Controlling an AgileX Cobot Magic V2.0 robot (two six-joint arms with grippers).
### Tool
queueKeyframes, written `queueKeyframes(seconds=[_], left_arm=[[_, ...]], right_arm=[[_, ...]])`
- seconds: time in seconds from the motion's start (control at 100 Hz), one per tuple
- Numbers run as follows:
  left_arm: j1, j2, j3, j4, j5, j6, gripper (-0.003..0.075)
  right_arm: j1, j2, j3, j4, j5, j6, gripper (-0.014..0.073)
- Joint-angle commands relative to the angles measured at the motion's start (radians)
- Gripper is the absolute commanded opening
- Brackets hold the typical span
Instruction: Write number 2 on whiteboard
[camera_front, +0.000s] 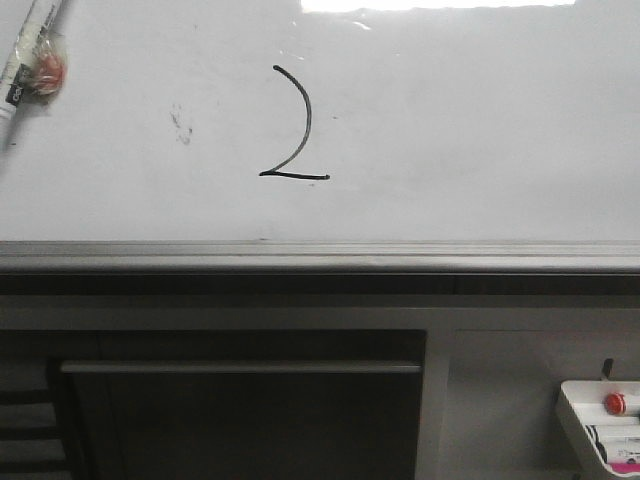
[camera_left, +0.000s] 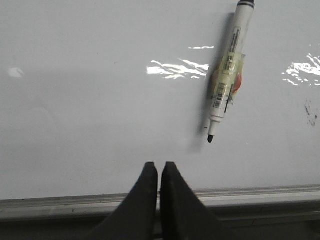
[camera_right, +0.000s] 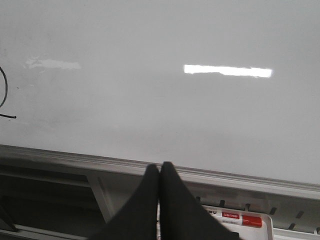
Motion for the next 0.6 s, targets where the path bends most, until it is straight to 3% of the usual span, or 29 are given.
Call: queueKeyframes(seconds=[0.0,0.37,0.59], left_arm=[[-0.001,-0.001,-0.017,-0.023,-0.086,-0.012,-0.0018],[-0.006,-0.003,-0.017,-0.025,-0.087,-0.012,-0.0018],[-0.032,-0.115,0.045,-0.006,-0.141,-0.009,-0.0018]], right_arm=[[-0.005,0.01,-0.024,-0.012,-0.063,0.003,-0.0072],[-0.005,0.01,-0.024,-0.012,-0.063,0.003,-0.0072],[-0.005,0.01,-0.024,-0.012,-0.063,0.003,-0.0072]])
